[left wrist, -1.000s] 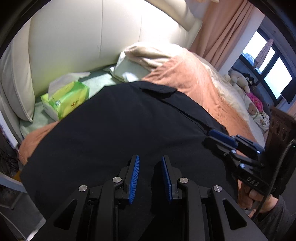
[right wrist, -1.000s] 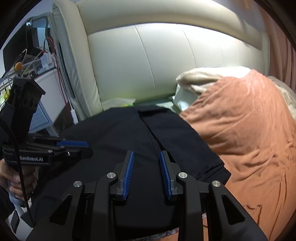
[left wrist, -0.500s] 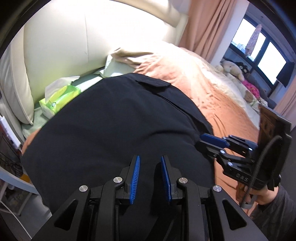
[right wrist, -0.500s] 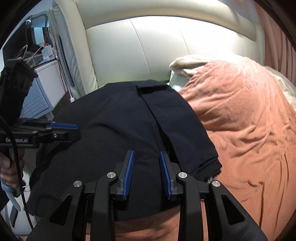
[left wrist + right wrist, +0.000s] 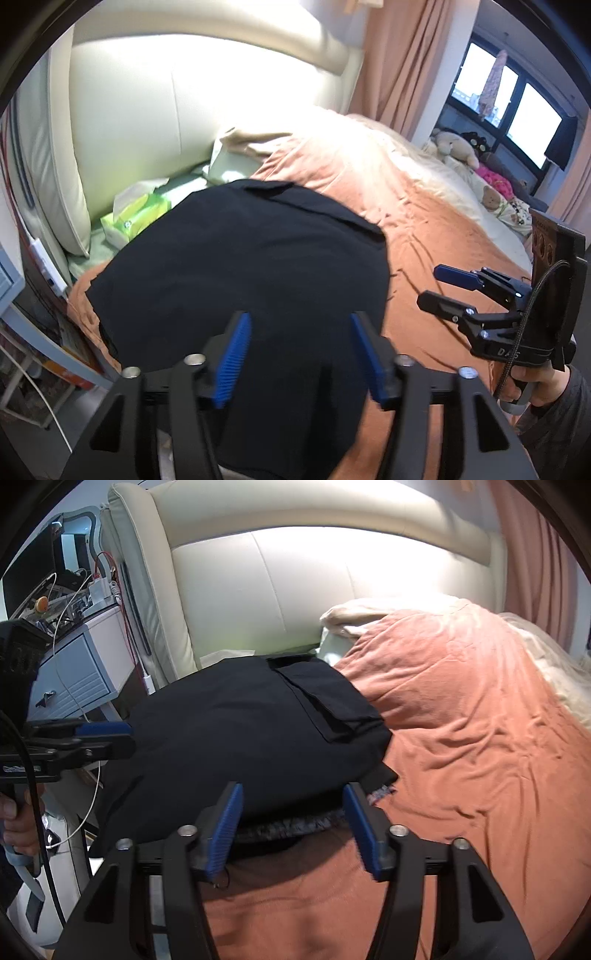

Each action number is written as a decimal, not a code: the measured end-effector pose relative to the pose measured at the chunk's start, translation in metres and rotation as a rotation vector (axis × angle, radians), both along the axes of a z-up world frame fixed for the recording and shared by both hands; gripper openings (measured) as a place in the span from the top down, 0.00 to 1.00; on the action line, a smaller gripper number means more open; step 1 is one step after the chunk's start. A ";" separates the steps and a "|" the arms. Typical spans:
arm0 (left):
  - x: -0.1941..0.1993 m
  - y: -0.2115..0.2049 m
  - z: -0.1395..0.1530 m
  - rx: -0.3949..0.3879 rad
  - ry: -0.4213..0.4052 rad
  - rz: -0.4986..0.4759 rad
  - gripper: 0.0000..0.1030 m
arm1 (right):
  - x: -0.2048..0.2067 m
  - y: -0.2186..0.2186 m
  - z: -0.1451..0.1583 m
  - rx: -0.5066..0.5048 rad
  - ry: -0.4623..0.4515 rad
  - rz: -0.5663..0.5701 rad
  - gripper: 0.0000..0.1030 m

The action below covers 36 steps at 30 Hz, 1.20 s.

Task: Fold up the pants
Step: 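Lower the folded pants onto the bed beside the headboard with both grippers, then open both grippers and pull them back from the folded pants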

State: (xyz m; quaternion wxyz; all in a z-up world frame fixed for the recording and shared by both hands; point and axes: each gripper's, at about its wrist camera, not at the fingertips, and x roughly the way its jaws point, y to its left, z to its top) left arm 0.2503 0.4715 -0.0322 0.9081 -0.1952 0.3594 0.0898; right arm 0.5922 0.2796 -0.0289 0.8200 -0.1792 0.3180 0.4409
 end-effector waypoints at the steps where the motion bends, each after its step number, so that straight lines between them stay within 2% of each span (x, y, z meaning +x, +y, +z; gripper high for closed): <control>1: -0.003 -0.005 0.004 0.009 -0.006 -0.003 0.31 | -0.004 -0.005 0.004 0.003 -0.006 -0.006 0.29; 3: -0.005 -0.017 0.011 0.032 -0.016 -0.013 0.21 | -0.012 -0.018 0.013 0.018 -0.009 -0.025 0.17; 6: -0.012 -0.033 0.022 0.037 -0.032 -0.027 0.11 | -0.026 -0.038 0.029 0.040 -0.031 -0.057 0.13; 9: -0.019 -0.053 0.036 0.071 -0.057 -0.040 0.02 | -0.042 -0.062 0.044 0.051 -0.063 -0.096 0.00; 23: -0.059 -0.131 0.079 0.127 -0.134 -0.108 0.01 | -0.130 -0.177 0.096 0.111 -0.148 -0.185 0.00; 36: -0.111 -0.199 0.107 0.185 -0.203 -0.158 0.01 | -0.218 -0.266 0.125 0.160 -0.219 -0.257 0.00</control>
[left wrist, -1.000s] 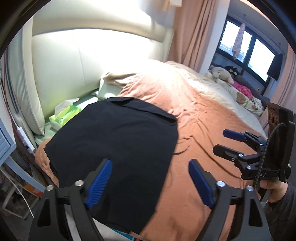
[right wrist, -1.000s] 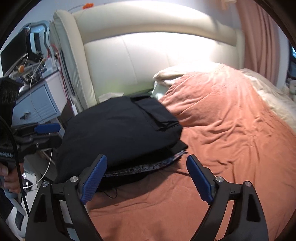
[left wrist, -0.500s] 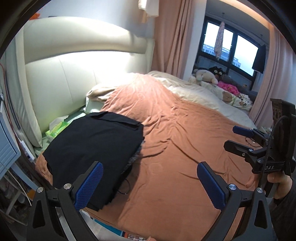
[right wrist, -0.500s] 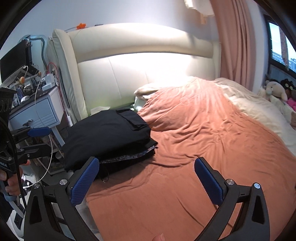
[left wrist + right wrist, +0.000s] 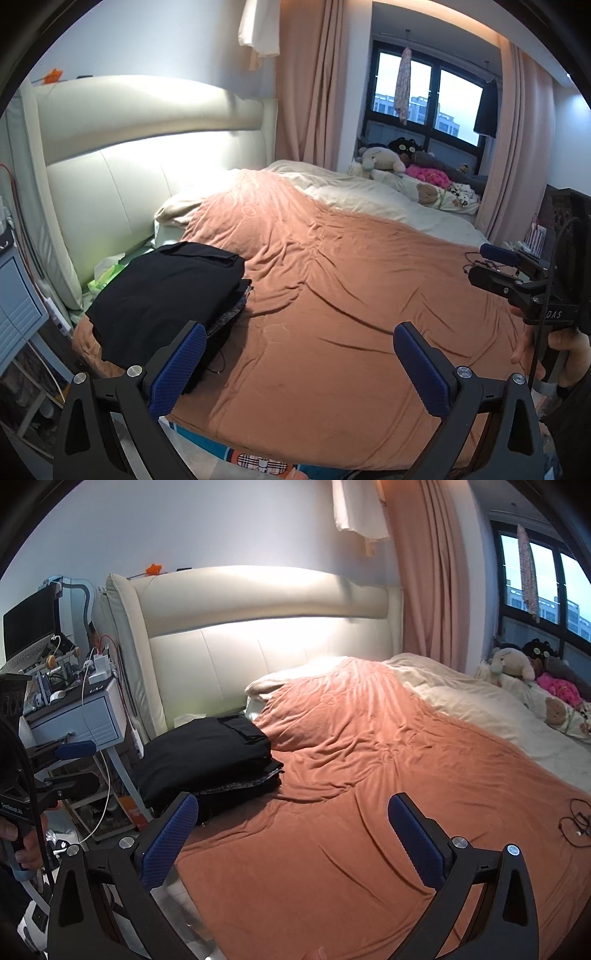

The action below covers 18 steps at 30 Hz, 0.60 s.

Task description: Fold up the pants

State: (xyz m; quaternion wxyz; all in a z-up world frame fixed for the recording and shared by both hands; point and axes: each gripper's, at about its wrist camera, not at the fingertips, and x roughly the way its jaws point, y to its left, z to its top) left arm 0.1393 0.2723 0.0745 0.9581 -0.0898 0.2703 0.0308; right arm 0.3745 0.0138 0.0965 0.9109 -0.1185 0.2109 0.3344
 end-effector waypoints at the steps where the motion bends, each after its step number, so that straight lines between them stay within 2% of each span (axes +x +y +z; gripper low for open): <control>1: -0.003 -0.004 0.001 0.003 -0.003 -0.004 0.01 | -0.007 -0.007 0.001 0.006 -0.003 -0.007 0.00; 9: -0.039 -0.043 0.007 0.024 -0.041 -0.038 0.01 | -0.064 -0.057 0.008 0.021 -0.037 -0.077 0.00; 18: -0.082 -0.085 0.002 0.060 -0.075 -0.065 0.01 | -0.131 -0.095 0.008 0.024 -0.073 -0.155 0.00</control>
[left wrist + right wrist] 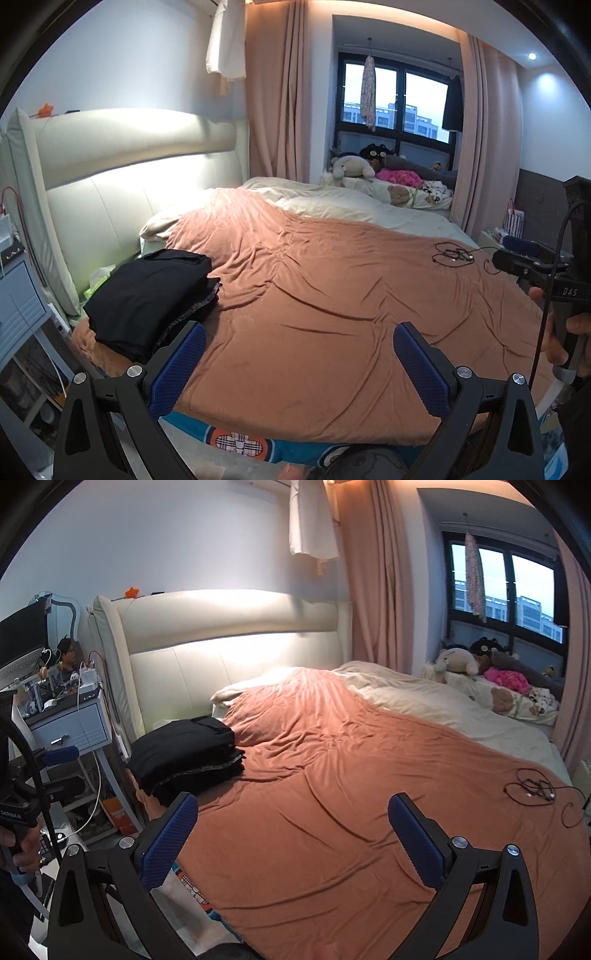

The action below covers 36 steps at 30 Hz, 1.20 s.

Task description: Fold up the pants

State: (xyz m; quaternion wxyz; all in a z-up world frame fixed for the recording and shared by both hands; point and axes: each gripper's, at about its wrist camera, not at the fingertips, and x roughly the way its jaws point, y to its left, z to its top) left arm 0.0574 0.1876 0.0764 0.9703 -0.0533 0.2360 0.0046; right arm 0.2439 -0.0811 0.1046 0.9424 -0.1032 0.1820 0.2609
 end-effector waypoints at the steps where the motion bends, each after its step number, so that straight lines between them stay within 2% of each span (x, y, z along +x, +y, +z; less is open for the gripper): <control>1: -0.003 -0.003 -0.001 0.000 -0.003 -0.003 0.01 | -0.007 -0.003 0.000 -0.001 -0.006 -0.008 0.00; 12: -0.052 -0.035 -0.012 0.003 -0.042 -0.019 0.01 | -0.077 -0.024 -0.003 0.006 -0.035 -0.062 0.00; 20: -0.082 -0.049 -0.024 0.047 -0.072 0.013 0.01 | -0.119 -0.029 -0.016 0.022 -0.028 -0.074 0.00; 36: -0.106 -0.059 -0.044 -0.003 -0.136 -0.002 0.01 | -0.166 -0.047 -0.077 0.091 -0.052 -0.162 0.00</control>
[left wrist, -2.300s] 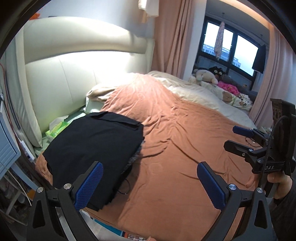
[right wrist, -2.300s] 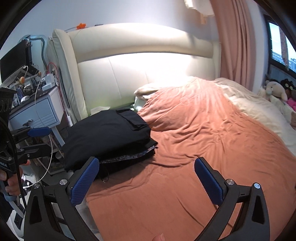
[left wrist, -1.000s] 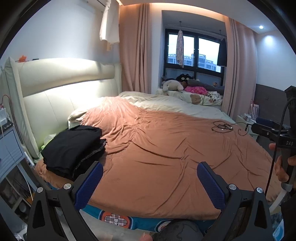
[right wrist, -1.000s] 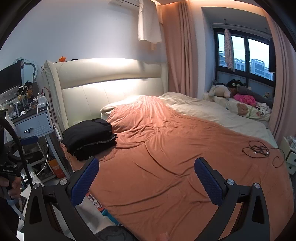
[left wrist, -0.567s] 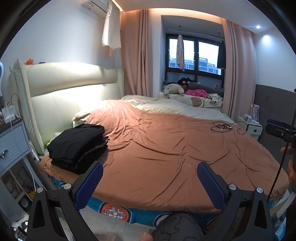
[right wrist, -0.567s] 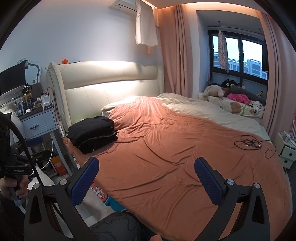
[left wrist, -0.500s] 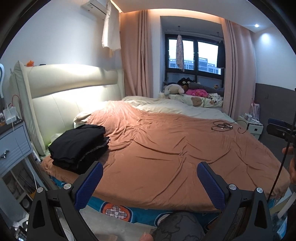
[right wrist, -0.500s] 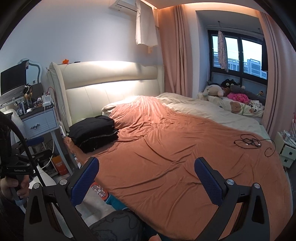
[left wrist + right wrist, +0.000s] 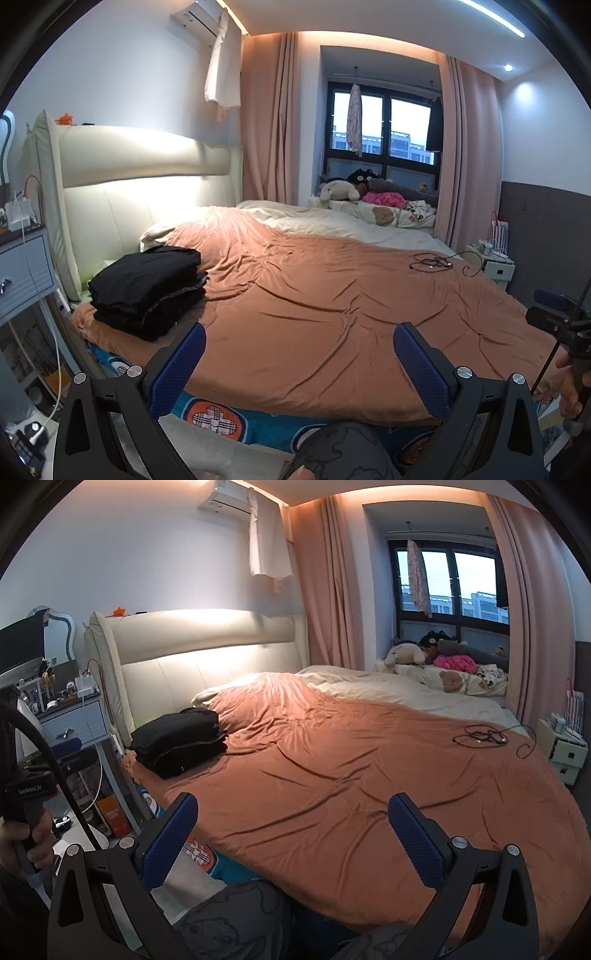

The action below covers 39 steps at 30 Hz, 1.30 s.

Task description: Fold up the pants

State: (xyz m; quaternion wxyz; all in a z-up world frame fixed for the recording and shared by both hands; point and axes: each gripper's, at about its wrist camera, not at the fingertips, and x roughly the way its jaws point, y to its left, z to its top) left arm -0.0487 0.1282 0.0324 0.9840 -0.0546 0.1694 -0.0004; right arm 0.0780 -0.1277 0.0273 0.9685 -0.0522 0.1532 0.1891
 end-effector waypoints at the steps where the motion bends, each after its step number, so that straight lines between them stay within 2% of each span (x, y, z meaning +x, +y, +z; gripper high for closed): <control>1: 0.000 -0.001 -0.001 0.004 0.001 0.003 0.01 | 0.000 0.000 -0.002 -0.001 0.004 -0.005 0.00; 12: -0.003 -0.005 -0.009 0.007 0.008 -0.004 0.01 | -0.009 0.009 -0.009 0.014 0.011 -0.018 0.00; 21: -0.002 0.000 -0.014 -0.018 0.022 -0.002 0.01 | -0.010 0.004 -0.010 0.022 0.026 -0.020 0.00; 39: -0.002 -0.002 -0.015 -0.014 0.020 0.001 0.01 | -0.013 -0.004 -0.009 0.022 0.033 -0.015 0.00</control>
